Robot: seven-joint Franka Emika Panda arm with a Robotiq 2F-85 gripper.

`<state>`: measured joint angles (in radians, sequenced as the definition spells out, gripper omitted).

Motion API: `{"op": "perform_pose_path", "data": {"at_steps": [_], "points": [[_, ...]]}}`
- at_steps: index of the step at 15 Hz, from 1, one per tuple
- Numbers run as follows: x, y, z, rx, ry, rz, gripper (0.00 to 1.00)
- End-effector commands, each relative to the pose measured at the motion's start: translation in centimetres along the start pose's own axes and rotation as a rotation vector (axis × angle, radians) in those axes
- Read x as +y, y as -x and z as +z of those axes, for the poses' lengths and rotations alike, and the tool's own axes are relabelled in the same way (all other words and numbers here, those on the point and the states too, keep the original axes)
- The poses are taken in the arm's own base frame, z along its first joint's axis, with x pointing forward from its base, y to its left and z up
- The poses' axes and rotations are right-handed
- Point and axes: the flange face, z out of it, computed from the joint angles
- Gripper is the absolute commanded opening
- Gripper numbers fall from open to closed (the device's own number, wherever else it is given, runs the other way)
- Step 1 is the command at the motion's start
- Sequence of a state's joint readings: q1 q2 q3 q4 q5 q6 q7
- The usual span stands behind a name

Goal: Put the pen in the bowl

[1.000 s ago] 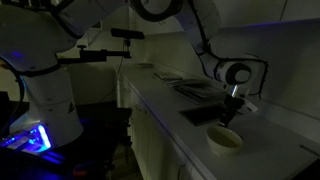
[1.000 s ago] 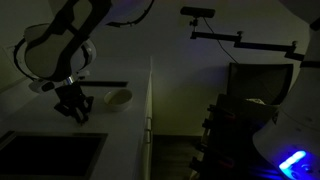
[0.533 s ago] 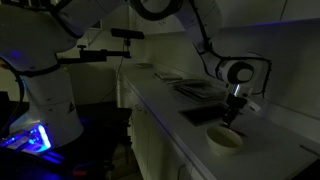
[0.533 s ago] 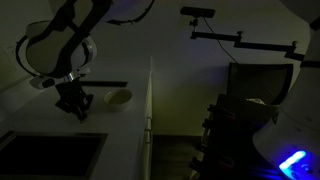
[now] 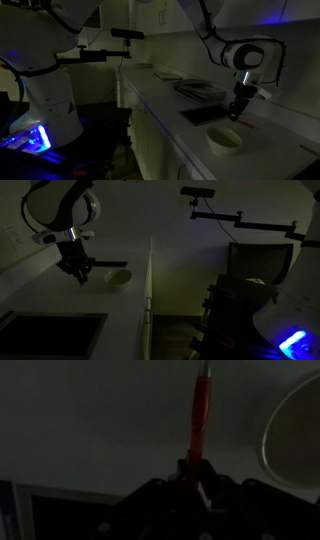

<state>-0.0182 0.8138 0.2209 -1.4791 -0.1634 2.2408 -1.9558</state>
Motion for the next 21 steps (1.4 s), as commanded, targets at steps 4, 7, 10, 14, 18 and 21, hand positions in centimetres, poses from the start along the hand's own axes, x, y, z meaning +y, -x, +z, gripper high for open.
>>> {"op": "perform_pose_path", "data": {"at_steps": [4,7,10,14,18,21], "points": [[-6.4,0.9,-2.1,0.027,-0.037,0.096,0.05],[-8.8,0.8,-2.5,0.027,-0.056,0.106,0.05],[-10.4,0.2,-2.8,0.008,-0.110,0.114,0.05],[-12.0,-0.1,-2.4,-0.068,-0.159,0.157,0.05],[-11.7,0.3,-1.1,-0.128,-0.119,0.262,0.05],[-11.4,0.3,-0.3,-0.155,-0.113,0.322,0.05]]}}
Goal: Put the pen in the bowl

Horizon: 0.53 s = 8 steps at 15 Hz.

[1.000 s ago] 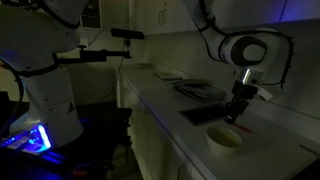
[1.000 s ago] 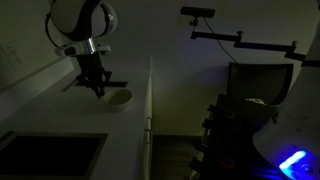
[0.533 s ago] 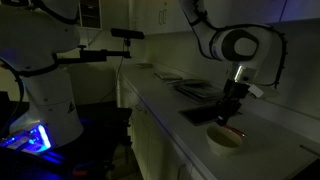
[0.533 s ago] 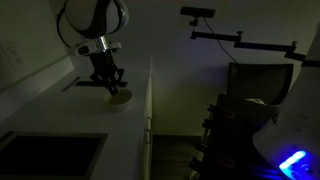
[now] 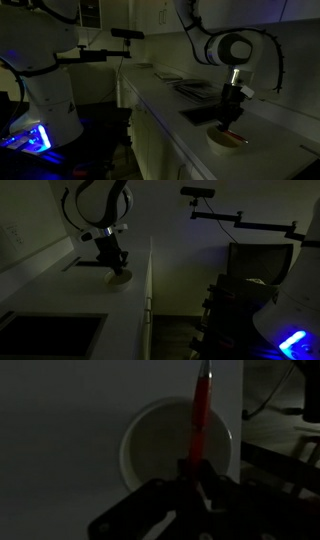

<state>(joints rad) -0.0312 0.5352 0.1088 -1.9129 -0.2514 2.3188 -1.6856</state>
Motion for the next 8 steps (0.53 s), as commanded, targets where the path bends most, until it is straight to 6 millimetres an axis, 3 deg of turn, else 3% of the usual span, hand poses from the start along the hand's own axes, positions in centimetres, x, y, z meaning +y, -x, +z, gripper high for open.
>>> {"op": "perform_pose_path", "data": {"at_steps": [1,2,6,8], "points": [[0.2,-0.5,0.5,-0.037,0.018,0.065,0.30],[0.2,-0.6,0.7,-0.038,0.006,0.074,0.44],[0.0,-1.1,0.2,-0.015,0.033,0.072,0.73],[-0.5,-1.1,-1.0,-0.027,0.052,0.083,0.88]]}}
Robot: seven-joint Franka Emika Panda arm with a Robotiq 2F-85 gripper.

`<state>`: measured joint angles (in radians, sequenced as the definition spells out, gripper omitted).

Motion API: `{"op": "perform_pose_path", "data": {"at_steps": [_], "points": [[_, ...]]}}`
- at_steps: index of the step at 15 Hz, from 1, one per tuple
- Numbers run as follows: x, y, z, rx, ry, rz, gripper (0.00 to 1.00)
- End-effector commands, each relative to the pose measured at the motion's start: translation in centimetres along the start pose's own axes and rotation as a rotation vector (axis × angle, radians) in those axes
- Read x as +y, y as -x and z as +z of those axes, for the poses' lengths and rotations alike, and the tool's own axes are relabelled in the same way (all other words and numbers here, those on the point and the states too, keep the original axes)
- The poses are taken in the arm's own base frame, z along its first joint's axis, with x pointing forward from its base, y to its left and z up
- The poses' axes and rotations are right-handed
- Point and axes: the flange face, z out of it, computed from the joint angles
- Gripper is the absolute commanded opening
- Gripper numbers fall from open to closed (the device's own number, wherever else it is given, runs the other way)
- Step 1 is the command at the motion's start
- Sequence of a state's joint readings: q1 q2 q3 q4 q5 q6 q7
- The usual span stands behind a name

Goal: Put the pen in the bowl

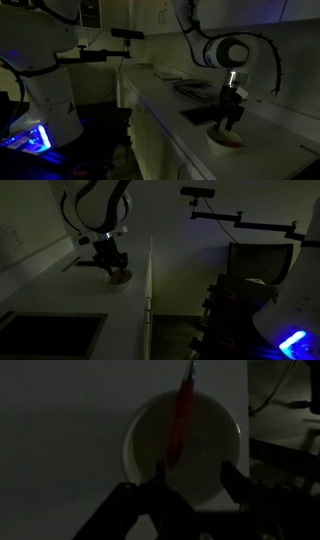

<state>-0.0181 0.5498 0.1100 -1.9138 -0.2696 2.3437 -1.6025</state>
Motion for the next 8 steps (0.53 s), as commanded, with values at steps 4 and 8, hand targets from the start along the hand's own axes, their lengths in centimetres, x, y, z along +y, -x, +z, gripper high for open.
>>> {"op": "perform_pose_path", "data": {"at_steps": [4,8], "points": [[-2.2,-0.2,-4.2,-0.048,0.049,0.013,1.00],[-3.3,-0.5,-6.0,-0.067,0.039,-0.009,1.00]]}}
